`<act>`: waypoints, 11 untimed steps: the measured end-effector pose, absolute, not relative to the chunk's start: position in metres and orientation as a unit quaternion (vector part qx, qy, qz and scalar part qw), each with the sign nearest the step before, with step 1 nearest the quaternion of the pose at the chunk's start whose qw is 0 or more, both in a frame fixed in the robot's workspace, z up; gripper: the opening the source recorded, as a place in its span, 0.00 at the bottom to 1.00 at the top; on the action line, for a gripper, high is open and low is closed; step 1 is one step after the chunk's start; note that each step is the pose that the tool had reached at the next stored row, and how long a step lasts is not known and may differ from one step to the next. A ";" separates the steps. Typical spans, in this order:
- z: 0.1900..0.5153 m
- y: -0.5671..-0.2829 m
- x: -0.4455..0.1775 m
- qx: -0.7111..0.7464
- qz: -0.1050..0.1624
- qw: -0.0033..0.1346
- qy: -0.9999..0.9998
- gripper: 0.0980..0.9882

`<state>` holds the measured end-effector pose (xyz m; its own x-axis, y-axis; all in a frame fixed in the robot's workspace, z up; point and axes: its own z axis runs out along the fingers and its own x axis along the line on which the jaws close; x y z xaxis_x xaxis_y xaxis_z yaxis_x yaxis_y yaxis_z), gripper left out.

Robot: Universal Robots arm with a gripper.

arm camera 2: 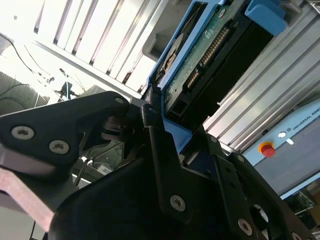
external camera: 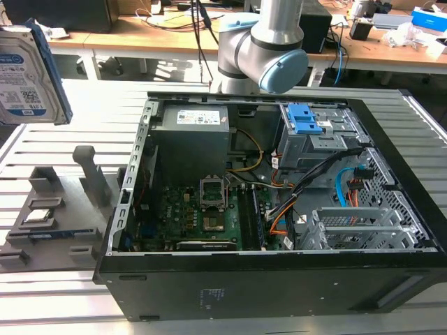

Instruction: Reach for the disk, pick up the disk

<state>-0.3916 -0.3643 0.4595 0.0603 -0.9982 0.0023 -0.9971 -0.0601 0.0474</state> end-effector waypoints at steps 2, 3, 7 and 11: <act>0.462 -0.364 -0.392 0.728 -0.015 0.018 -0.685 0.30; 0.463 -0.364 -0.392 0.728 -0.015 0.018 -0.685 0.30; 0.470 -0.364 -0.392 0.728 -0.016 0.018 -0.685 0.30; 0.479 -0.364 -0.392 0.728 -0.016 0.018 -0.685 0.30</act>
<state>-0.3916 -0.3643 0.4790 0.0603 -0.9982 0.0023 -0.9970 -0.0601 0.0482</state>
